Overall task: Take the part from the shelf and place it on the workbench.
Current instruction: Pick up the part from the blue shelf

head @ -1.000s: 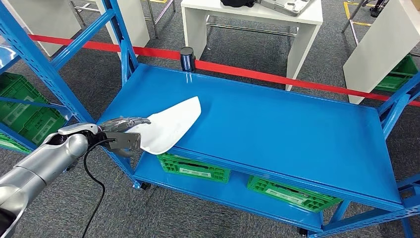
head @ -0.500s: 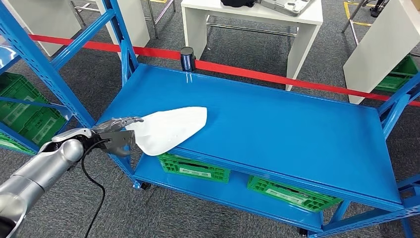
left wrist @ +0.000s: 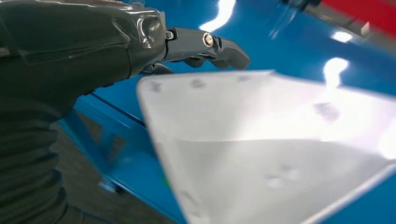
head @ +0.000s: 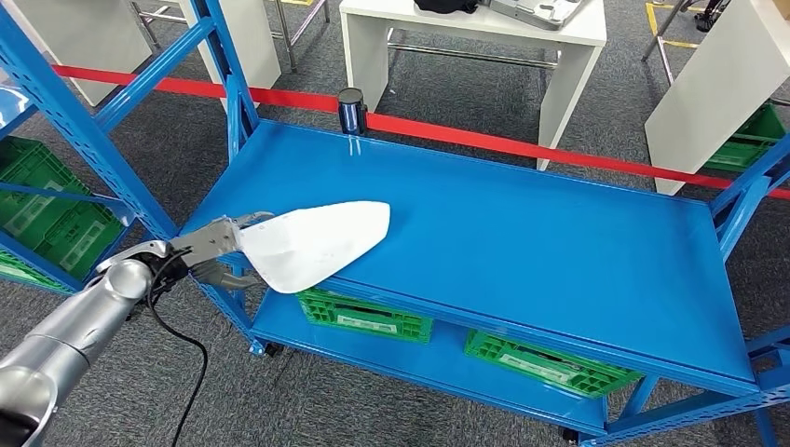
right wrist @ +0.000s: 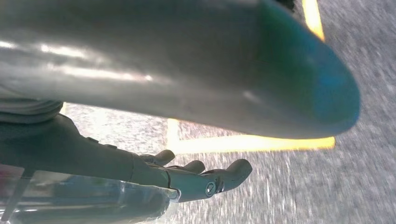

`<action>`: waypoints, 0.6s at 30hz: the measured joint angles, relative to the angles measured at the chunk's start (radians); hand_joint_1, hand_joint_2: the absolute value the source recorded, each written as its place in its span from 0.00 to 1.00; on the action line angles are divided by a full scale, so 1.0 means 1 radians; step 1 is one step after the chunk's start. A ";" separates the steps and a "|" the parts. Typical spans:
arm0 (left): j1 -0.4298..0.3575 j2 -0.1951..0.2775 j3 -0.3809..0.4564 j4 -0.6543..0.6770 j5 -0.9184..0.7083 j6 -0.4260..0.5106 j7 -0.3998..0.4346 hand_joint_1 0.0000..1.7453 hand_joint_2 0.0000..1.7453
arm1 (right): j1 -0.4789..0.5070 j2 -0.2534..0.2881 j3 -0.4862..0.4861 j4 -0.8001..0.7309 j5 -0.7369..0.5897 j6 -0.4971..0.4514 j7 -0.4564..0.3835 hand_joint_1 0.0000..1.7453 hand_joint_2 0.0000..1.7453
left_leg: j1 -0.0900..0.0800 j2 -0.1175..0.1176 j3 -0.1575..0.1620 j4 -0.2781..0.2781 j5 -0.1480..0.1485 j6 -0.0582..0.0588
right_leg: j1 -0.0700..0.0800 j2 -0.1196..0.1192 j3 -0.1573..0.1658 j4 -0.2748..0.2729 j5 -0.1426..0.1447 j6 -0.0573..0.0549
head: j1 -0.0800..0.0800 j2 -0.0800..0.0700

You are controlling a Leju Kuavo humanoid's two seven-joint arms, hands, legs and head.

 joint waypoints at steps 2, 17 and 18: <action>0.012 -0.007 0.030 -0.001 0.040 -0.005 -0.009 0.00 1.00 | 0.000 -0.025 0.007 0.001 0.020 0.053 0.021 0.00 0.00 | 0.000 0.000 0.000 0.000 0.000 0.000 | 0.000 0.000 0.000 0.000 0.000 0.000 | 0.000 0.000; 0.058 -0.006 0.104 -0.086 0.229 -0.130 -0.007 0.00 1.00 | -0.032 -0.155 0.024 0.002 0.138 0.136 0.164 0.00 0.00 | 0.000 0.000 0.000 0.000 0.000 0.000 | 0.000 0.000 0.000 0.000 0.000 0.000 | 0.000 0.000; 0.057 -0.003 0.104 -0.097 0.237 -0.143 0.002 0.00 1.00 | -0.040 -0.164 0.023 0.002 0.151 0.137 0.180 0.00 0.00 | 0.000 0.000 0.000 0.000 0.000 0.000 | 0.000 0.000 0.000 0.000 0.000 0.000 | 0.000 0.000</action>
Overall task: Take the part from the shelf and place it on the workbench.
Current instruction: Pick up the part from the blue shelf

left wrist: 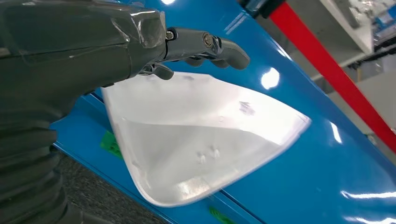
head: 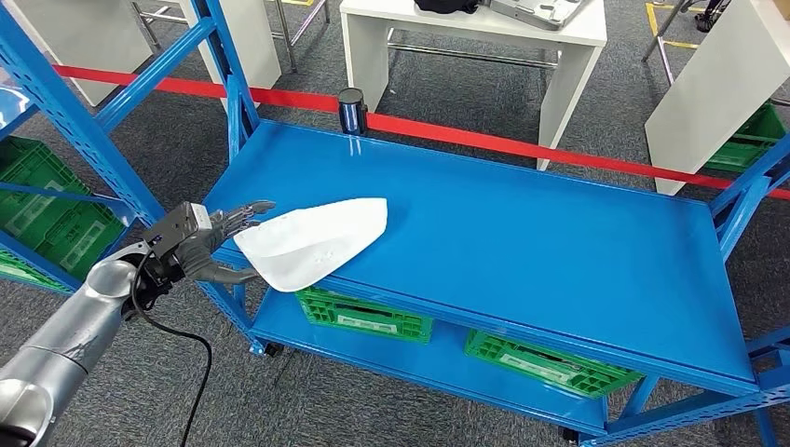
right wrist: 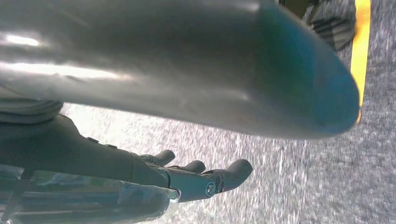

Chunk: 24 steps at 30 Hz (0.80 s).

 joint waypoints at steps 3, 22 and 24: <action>-0.013 0.005 -0.008 -0.012 0.007 -0.010 0.039 0.00 1.00 | -0.020 -0.014 -0.002 0.000 0.035 -0.008 0.028 0.00 0.00 | 0.000 0.000 0.000 0.000 0.000 0.000 | 0.000 0.000 0.000 0.000 0.000 0.000 | 0.000 0.000; -0.040 0.008 -0.012 0.106 0.053 0.254 0.162 0.00 1.00 | -0.040 -0.014 -0.076 0.000 0.161 -0.045 0.056 0.00 0.00 | 0.000 0.000 0.000 0.000 0.000 0.000 | 0.000 0.000 0.000 0.000 0.000 0.000 | 0.000 0.000; -0.037 0.004 0.009 0.120 0.062 0.350 0.191 0.00 1.00 | -0.042 -0.011 -0.089 0.000 0.176 -0.052 0.051 0.00 0.00 | 0.000 0.000 0.000 0.000 0.000 0.000 | 0.000 0.000 0.000 0.000 0.000 0.000 | 0.000 0.000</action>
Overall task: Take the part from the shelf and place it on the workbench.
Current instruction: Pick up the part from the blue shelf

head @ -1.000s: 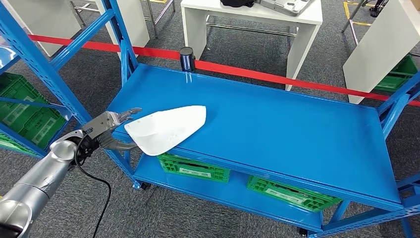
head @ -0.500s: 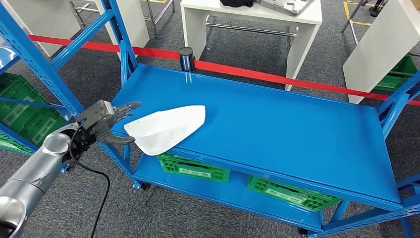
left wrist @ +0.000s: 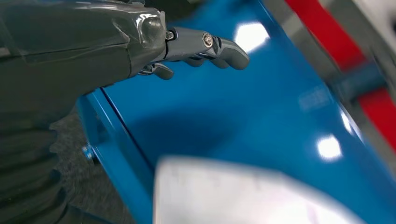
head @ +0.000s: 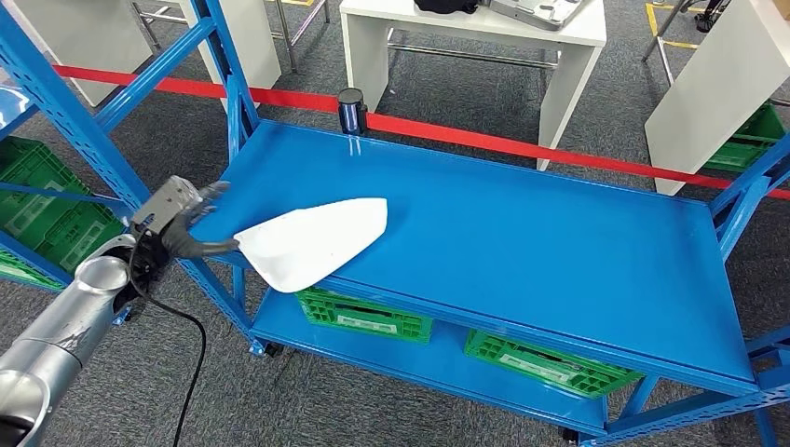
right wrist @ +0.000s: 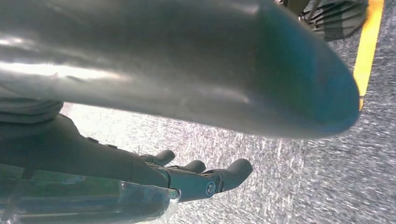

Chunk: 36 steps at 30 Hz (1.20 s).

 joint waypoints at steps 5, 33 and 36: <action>0.008 -0.012 0.072 0.038 0.016 0.223 0.025 0.00 1.00 | 0.000 0.020 -0.037 0.001 0.019 -0.017 -0.043 0.00 0.00 | 0.001 0.000 0.000 0.000 0.000 0.000 | 0.001 0.000 0.000 0.000 0.000 0.000 | 0.000 0.000; 0.022 -0.047 0.149 0.088 -0.034 0.355 -0.094 0.00 1.00 | 0.011 0.124 -0.117 0.004 0.048 -0.076 -0.098 0.00 0.00 | 0.003 0.001 0.000 0.000 0.000 -0.001 | 0.002 0.002 -0.001 0.000 0.000 0.000 | 0.000 0.000; 0.020 -0.060 0.147 0.062 -0.123 0.417 -0.206 0.00 1.00 | 0.012 0.094 -0.120 0.004 0.072 -0.005 -0.098 0.00 0.00 | 0.003 0.001 0.000 0.000 0.000 -0.001 | 0.002 0.002 -0.002 0.000 0.000 0.000 | 0.000 0.000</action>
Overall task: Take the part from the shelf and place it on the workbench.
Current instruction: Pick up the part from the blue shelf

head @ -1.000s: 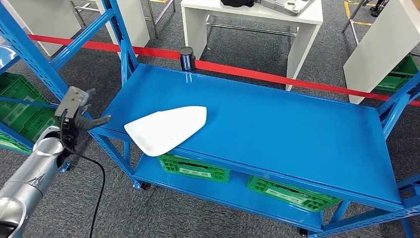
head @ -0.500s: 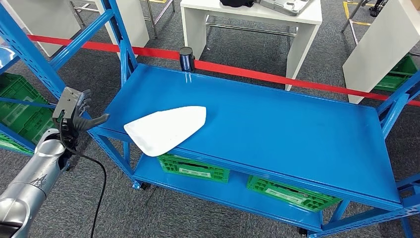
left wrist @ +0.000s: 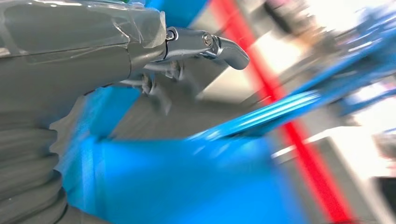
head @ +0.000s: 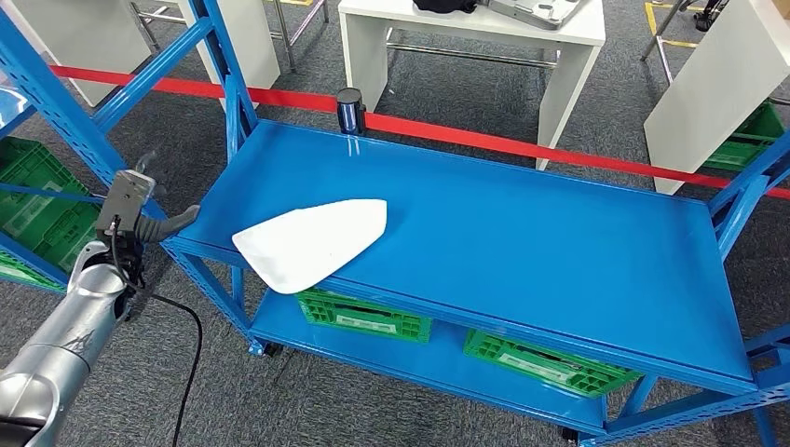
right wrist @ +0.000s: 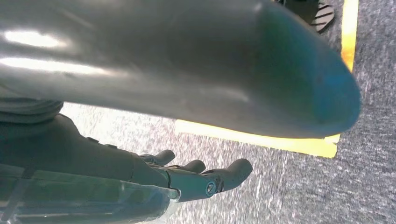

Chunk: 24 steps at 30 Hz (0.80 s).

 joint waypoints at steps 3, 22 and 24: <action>-0.008 -0.009 -0.009 -0.057 -0.078 0.039 -0.041 0.00 1.00 | 0.001 -0.026 -0.003 0.000 0.011 0.033 -0.023 0.00 0.00 | 0.000 0.000 0.000 0.000 0.000 0.000 | -0.001 0.000 0.001 0.000 0.000 0.000 | 0.000 0.000; 0.011 0.005 0.043 -0.284 -0.118 -0.121 0.050 0.00 1.00 | 0.029 0.019 -0.028 0.000 0.027 0.045 -0.235 0.00 0.00 | 0.000 0.000 0.000 0.000 0.000 0.000 | 0.000 0.000 0.000 0.000 0.000 0.000 | 0.000 0.000; 0.003 0.006 0.038 -0.284 -0.133 -0.139 0.058 0.00 1.00 | 0.029 0.026 -0.029 0.000 0.028 0.043 -0.238 0.00 0.00 | 0.000 0.000 0.000 0.000 0.000 0.000 | 0.000 0.000 0.000 0.000 0.000 0.000 | 0.000 0.000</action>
